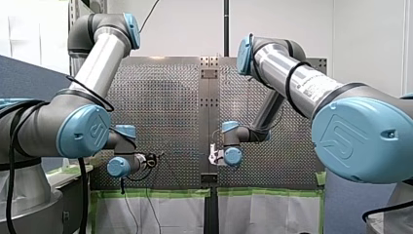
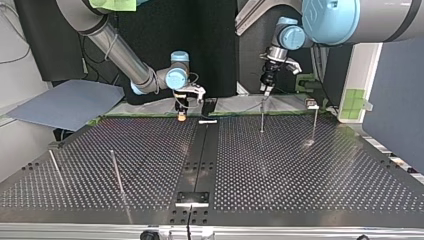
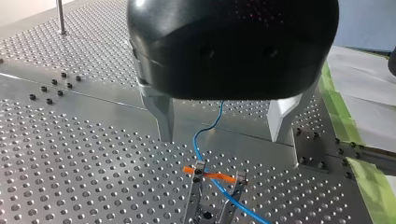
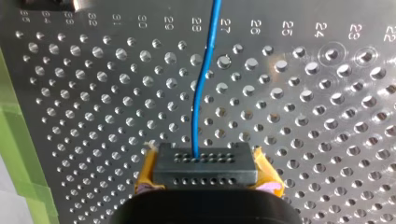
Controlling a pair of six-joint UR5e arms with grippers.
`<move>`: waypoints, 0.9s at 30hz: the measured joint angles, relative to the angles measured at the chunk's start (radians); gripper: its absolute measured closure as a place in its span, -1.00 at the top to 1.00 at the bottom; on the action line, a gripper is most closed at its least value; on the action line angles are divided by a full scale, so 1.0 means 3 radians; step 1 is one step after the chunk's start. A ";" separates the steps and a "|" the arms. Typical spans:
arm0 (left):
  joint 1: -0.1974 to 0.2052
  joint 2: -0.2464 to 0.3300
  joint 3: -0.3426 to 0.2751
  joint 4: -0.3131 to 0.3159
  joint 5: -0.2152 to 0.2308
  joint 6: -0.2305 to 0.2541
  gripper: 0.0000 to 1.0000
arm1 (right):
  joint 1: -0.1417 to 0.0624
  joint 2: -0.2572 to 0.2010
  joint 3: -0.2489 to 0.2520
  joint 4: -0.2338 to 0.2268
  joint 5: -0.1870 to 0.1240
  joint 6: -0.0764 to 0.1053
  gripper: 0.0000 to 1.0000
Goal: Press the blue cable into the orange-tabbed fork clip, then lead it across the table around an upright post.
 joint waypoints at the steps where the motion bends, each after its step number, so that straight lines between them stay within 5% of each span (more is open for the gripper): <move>1: 0.0000 0.0000 0.0000 -0.0004 0.0000 0.0000 1.00 | 0.0000 0.0000 0.0000 0.0000 -0.0001 0.0000 -0.97; 27: -0.0010 0.0000 0.0001 -0.0295 -0.0231 0.0153 1.00 | 0.0000 0.0000 -0.0008 0.0000 -0.0013 -0.0007 -0.97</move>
